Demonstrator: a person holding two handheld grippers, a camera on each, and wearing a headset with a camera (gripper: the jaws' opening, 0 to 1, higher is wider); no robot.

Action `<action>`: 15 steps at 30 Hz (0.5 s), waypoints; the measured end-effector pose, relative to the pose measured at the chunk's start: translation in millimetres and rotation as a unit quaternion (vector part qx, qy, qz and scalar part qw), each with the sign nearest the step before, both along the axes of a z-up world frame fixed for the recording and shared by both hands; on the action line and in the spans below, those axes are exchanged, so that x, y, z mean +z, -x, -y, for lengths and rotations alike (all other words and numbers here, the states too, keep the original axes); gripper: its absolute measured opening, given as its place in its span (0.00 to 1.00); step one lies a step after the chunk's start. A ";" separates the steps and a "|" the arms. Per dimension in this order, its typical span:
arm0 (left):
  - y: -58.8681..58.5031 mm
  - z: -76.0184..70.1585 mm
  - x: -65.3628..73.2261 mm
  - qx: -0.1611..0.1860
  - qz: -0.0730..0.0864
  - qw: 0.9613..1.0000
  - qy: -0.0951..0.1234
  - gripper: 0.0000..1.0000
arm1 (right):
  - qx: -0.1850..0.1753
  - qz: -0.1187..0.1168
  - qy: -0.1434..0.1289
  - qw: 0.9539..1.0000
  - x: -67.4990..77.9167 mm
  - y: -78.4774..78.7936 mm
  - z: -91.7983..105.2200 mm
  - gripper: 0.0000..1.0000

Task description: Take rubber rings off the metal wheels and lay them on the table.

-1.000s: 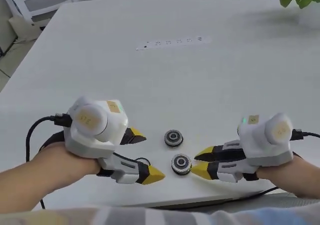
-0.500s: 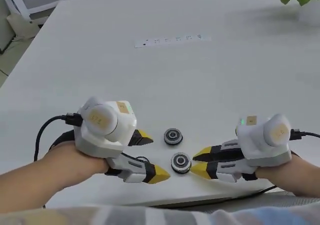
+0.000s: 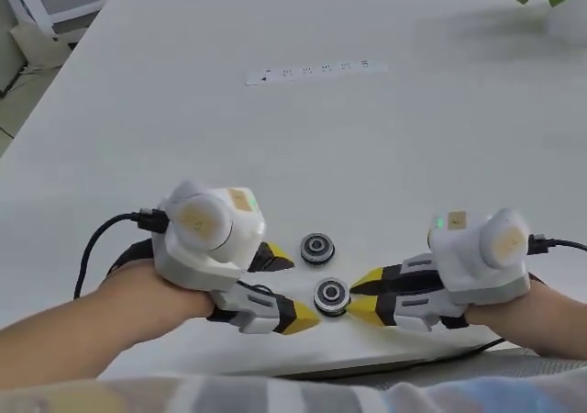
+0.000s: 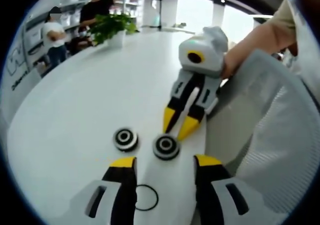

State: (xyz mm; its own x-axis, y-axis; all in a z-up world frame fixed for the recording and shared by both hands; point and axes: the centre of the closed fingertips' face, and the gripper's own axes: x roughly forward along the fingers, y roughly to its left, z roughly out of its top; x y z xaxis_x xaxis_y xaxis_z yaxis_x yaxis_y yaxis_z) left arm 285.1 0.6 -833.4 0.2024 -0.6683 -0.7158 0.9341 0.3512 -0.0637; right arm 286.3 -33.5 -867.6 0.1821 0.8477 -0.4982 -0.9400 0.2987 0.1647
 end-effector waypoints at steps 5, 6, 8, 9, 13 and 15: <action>-0.5 4.4 -2.2 -0.003 -0.001 1.000 0.000 0.42 | 0.006 0.007 0.004 1.000 -0.5 0.5 -0.2 0.10; -0.6 6.0 -1.7 -0.003 -0.002 1.000 0.002 0.42 | 0.007 0.008 0.004 1.000 -0.5 0.6 -0.1 0.10; -1.0 7.8 -1.6 -0.003 -0.002 1.000 0.004 0.40 | 0.009 0.010 0.005 1.000 -0.8 0.6 0.2 0.10; -1.5 9.6 -1.8 -0.003 -0.003 1.000 0.006 0.40 | 0.009 0.012 0.006 1.000 -1.3 0.2 0.7 0.10; -0.8 15.9 -3.6 -0.006 -0.006 1.000 0.010 0.37 | 0.010 0.014 0.006 1.000 -1.5 -0.1 1.0 0.10; 0.0 18.0 -5.2 -0.008 -0.007 1.000 0.010 0.36 | 0.010 0.014 0.006 1.000 -2.0 -0.5 1.3 0.10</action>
